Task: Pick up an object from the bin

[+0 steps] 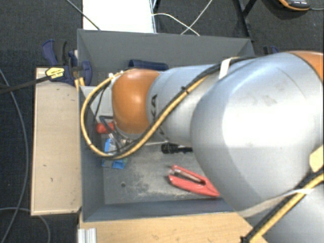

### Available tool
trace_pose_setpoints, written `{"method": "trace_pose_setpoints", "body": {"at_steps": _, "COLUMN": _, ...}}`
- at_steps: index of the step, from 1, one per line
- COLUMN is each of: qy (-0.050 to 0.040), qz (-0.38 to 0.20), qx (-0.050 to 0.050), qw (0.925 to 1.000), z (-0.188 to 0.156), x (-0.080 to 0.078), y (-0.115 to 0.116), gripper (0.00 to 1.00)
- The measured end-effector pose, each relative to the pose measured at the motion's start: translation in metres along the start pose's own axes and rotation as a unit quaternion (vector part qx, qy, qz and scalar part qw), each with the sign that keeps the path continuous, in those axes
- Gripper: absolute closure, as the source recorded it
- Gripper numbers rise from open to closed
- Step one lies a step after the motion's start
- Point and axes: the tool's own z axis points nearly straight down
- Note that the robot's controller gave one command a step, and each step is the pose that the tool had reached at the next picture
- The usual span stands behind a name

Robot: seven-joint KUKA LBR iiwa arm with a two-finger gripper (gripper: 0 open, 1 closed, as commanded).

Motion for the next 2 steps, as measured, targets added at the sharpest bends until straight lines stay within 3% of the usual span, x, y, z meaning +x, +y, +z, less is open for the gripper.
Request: {"method": "trace_pose_setpoints", "body": {"at_steps": 2, "qy": 0.0005, "qz": 0.001, "qx": 0.000, "qw": 1.0000, "z": -0.033, "x": -0.001, "y": 0.000, "gripper": 1.00}}
